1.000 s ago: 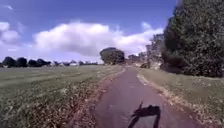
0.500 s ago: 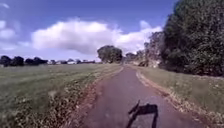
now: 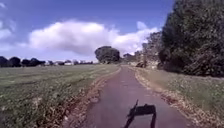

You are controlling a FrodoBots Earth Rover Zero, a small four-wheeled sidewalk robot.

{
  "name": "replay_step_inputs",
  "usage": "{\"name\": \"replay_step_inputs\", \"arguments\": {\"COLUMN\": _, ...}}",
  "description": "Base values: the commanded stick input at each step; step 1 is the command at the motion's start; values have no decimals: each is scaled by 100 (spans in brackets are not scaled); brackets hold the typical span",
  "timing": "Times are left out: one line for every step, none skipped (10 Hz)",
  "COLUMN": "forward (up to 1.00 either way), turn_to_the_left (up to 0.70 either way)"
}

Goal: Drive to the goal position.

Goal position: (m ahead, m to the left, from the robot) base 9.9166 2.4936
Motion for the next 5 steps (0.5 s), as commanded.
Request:
{"name": "replay_step_inputs", "arguments": {"forward": 70, "turn_to_the_left": 0}}
{"name": "replay_step_inputs", "arguments": {"forward": 70, "turn_to_the_left": 0}}
{"name": "replay_step_inputs", "arguments": {"forward": 70, "turn_to_the_left": 0}}
{"name": "replay_step_inputs", "arguments": {"forward": 70, "turn_to_the_left": 0}}
{"name": "replay_step_inputs", "arguments": {"forward": 70, "turn_to_the_left": -3}}
